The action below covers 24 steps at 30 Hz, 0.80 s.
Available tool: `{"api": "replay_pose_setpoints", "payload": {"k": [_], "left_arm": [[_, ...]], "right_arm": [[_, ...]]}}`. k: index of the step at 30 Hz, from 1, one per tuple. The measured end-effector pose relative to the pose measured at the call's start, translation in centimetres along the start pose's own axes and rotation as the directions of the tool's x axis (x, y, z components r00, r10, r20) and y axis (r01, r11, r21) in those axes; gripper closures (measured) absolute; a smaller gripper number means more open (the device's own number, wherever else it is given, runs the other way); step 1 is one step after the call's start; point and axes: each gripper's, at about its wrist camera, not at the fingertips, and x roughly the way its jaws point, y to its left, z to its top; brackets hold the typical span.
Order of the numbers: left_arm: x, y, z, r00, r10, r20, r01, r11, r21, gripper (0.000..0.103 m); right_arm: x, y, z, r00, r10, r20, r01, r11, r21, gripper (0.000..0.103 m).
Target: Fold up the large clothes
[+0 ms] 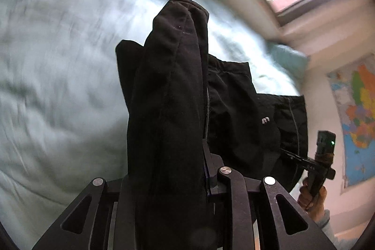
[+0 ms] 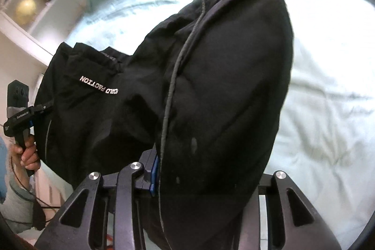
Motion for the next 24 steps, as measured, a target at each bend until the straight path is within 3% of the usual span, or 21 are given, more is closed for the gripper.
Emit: {"api": "replay_pose_setpoints", "payload": {"k": [3, 4, 5, 6, 7, 8, 9, 10, 11, 12, 14, 16, 19, 24], "left_arm": [[3.7, 5.7, -1.2, 0.996, 0.087, -0.03, -0.09, 0.99, -0.106, 0.065], [4.2, 7.7, -1.5, 0.997, 0.073, -0.039, -0.078, 0.984, -0.162, 0.053], [4.6, 10.7, -2.0, 0.998, 0.004, -0.055, -0.018, 0.965, -0.26, 0.04], [5.0, 13.6, -2.7, 0.993, -0.103, -0.062, 0.074, 0.928, -0.366, 0.038], [5.1, 16.1, -3.4, 0.973, -0.227, -0.051, 0.177, 0.865, -0.47, 0.038], [5.0, 17.5, -3.8, 0.954, -0.296, -0.043, 0.229, 0.816, -0.531, 0.038], [4.5, 18.5, -4.1, 0.94, -0.337, -0.05, 0.251, 0.785, -0.566, 0.038], [3.6, 18.8, -4.1, 0.943, -0.326, -0.069, 0.234, 0.795, -0.559, 0.038], [2.7, 18.5, -4.0, 0.954, -0.289, -0.081, 0.204, 0.824, -0.529, 0.038], [1.3, 17.8, -3.8, 0.971, -0.218, -0.096, 0.147, 0.867, -0.476, 0.038], [-1.1, 15.8, -3.2, 0.989, -0.078, -0.122, 0.027, 0.927, -0.375, 0.038], [-3.5, 13.6, -2.5, 0.995, 0.038, -0.094, -0.063, 0.959, -0.276, 0.039], [-6.5, 8.4, -1.6, 0.971, 0.237, -0.035, -0.239, 0.966, -0.096, 0.041], [-7.1, -2.2, -3.0, 0.948, 0.303, 0.098, -0.316, 0.933, 0.175, 0.04]], "right_arm": [[4.0, -2.8, -1.3, 0.997, -0.066, -0.047, 0.069, 0.995, 0.073, 0.056], [4.7, -4.0, -1.7, 0.996, -0.067, -0.051, 0.072, 0.992, 0.105, 0.049], [5.1, -5.5, -2.2, 0.997, -0.052, -0.057, 0.061, 0.986, 0.157, 0.042], [5.4, -6.8, -2.7, 0.998, -0.029, -0.06, 0.041, 0.978, 0.206, 0.038], [5.4, -7.9, -3.2, 0.998, 0.0, -0.055, 0.014, 0.968, 0.25, 0.035], [5.1, -9.6, -4.0, 0.998, 0.047, -0.035, -0.034, 0.95, 0.311, 0.033], [4.8, -10.8, -4.6, 0.998, 0.067, -0.019, -0.056, 0.936, 0.349, 0.031], [4.3, -12.3, -5.4, 0.997, 0.081, -0.005, -0.072, 0.916, 0.395, 0.025], [3.9, -13.3, -6.1, 0.995, 0.102, 0.006, -0.095, 0.9, 0.426, 0.018], [3.1, -14.6, -7.0, 0.994, 0.105, 0.017, -0.101, 0.878, 0.468, 0.018], [0.9, -15.8, -8.4, 0.999, 0.045, 0.02, -0.049, 0.861, 0.506, 0.017], [-1.5, -16.0, -9.1, 0.999, -0.011, 0.037, -0.009, 0.864, 0.504, 0.017], [-4.7, -12.3, -8.1, 0.994, -0.081, 0.076, 0.042, 0.906, 0.421, 0.017], [-4.6, -0.3, -4.3, 0.978, -0.154, 0.142, 0.13, 0.978, 0.166, 0.017]]}}
